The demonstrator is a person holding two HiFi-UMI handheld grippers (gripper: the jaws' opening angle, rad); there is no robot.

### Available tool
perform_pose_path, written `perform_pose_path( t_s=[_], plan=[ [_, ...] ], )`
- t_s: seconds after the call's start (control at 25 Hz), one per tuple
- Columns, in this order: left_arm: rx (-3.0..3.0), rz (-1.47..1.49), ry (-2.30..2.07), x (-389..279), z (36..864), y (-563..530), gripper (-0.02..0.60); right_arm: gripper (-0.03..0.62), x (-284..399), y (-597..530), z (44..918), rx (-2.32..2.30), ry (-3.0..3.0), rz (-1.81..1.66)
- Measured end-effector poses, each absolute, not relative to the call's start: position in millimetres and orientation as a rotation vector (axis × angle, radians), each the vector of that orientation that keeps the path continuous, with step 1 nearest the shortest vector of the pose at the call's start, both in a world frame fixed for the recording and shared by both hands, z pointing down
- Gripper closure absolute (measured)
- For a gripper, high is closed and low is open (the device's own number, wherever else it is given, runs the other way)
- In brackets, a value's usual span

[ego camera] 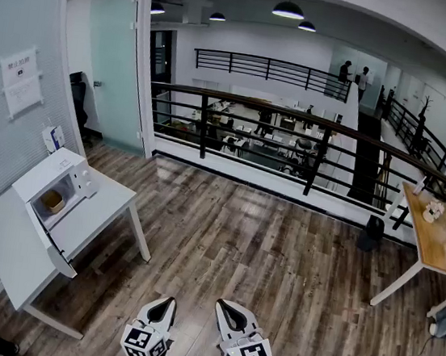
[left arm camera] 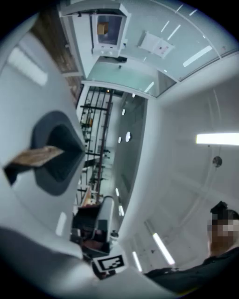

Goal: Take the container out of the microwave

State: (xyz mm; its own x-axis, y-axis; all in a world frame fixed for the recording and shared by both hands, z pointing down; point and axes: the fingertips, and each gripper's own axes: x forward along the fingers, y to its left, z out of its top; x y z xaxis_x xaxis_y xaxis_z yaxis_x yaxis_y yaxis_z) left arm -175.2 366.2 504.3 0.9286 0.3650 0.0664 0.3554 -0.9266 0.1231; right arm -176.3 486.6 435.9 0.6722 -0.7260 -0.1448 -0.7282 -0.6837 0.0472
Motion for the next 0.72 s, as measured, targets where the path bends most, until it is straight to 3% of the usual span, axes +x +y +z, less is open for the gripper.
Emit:
perform_pose_path(
  t_s=[0.72],
  plan=[
    [2.966, 0.075, 0.621, -199, 499, 274, 0.577, 0.595, -200, 390, 418, -2.829, 1.229, 0.302]
  ],
)
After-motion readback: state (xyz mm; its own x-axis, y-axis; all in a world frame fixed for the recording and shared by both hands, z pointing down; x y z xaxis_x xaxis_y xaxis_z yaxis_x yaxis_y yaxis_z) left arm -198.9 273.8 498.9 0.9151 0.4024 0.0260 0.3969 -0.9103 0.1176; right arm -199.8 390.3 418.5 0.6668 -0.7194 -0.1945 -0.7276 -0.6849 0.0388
